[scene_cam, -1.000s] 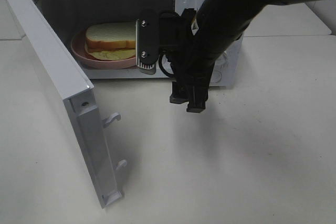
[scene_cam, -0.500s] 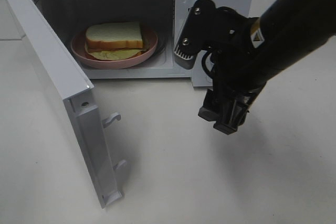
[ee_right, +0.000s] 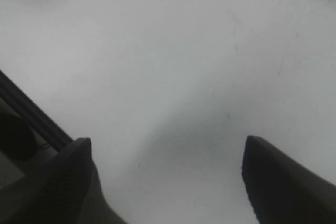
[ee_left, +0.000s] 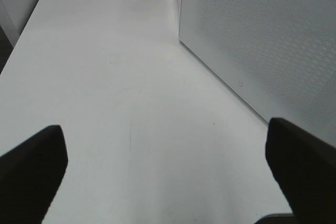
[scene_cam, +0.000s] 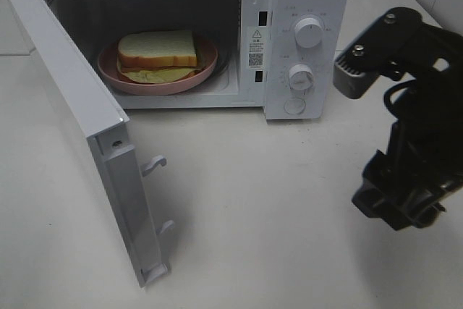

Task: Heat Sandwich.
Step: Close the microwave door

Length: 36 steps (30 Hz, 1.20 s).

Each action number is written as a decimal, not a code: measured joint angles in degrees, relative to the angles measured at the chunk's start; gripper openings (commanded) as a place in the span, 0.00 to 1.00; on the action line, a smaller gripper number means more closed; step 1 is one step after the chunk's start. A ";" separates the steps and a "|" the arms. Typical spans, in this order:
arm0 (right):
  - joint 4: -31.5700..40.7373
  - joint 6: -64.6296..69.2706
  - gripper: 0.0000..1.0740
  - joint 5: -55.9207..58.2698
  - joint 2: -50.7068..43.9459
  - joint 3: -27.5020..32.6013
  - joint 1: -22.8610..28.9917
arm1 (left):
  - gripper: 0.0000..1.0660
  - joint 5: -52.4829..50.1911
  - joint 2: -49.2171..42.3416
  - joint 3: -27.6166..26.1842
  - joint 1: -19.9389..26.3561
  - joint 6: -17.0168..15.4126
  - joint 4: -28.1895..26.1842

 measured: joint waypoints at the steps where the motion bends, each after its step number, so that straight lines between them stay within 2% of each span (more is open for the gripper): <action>1: 0.00 1.89 0.71 3.95 -1.60 0.17 0.00 | 0.92 0.00 0.00 0.00 0.00 0.00 0.00; 10: 0.23 4.93 0.71 16.27 -7.73 0.46 0.00 | 0.92 0.00 0.00 0.00 0.00 0.00 0.00; 18: 0.97 4.98 0.71 18.16 -16.33 4.76 -0.97 | 0.92 0.00 0.00 0.00 0.00 0.00 0.00; 26: 1.26 4.98 0.71 18.33 -29.05 10.77 -12.32 | 0.92 0.00 0.00 0.00 0.00 0.00 0.00; 36: 1.26 4.98 0.71 16.39 -43.09 14.21 -21.60 | 0.92 0.00 0.00 0.00 0.00 0.00 0.00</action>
